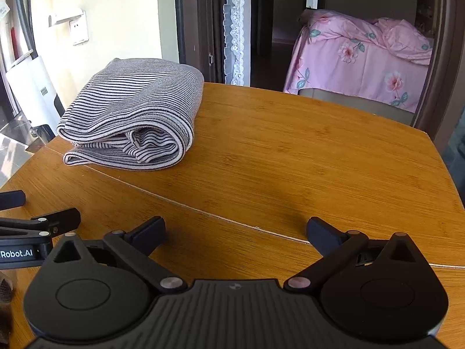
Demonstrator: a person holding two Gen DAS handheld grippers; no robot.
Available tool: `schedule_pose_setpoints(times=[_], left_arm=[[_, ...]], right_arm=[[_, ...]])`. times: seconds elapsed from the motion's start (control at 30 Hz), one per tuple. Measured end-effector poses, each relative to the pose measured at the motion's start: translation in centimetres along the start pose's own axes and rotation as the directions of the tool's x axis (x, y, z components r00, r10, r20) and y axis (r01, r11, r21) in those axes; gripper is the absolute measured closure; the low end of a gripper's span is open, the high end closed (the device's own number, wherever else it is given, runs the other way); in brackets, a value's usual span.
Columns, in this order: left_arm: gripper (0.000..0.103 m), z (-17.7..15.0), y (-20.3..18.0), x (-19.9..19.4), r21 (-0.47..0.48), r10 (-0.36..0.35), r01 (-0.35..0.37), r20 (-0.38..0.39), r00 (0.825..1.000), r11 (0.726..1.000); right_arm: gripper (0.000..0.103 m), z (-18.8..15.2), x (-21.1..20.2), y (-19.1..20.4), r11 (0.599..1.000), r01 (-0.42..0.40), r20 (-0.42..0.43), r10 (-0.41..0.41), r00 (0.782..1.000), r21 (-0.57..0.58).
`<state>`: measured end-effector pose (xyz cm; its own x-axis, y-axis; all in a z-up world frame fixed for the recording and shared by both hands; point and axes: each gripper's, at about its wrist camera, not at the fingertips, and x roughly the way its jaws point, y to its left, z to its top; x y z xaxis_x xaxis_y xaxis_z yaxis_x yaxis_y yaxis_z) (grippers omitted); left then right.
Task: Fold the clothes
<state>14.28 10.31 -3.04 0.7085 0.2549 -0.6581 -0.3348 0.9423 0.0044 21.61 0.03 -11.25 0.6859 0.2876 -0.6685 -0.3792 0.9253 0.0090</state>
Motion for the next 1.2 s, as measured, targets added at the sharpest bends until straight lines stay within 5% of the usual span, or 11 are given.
schedule_pose_setpoints(times=[0.33, 1.2], left_arm=[[0.0, 0.0, -1.4, 0.1, -0.059, 0.077, -0.076, 0.019, 0.997, 0.995], [0.0, 0.1, -1.3, 0.2, -0.036, 0.04, -0.04, 0.02, 0.999, 0.999]], right_arm=[[0.0, 0.8, 1.0, 0.2, 0.999, -0.024, 0.021, 0.025, 0.999, -0.027], [0.0, 0.6, 0.7, 0.0, 0.998, -0.042, 0.027, 0.043, 0.999, -0.037]])
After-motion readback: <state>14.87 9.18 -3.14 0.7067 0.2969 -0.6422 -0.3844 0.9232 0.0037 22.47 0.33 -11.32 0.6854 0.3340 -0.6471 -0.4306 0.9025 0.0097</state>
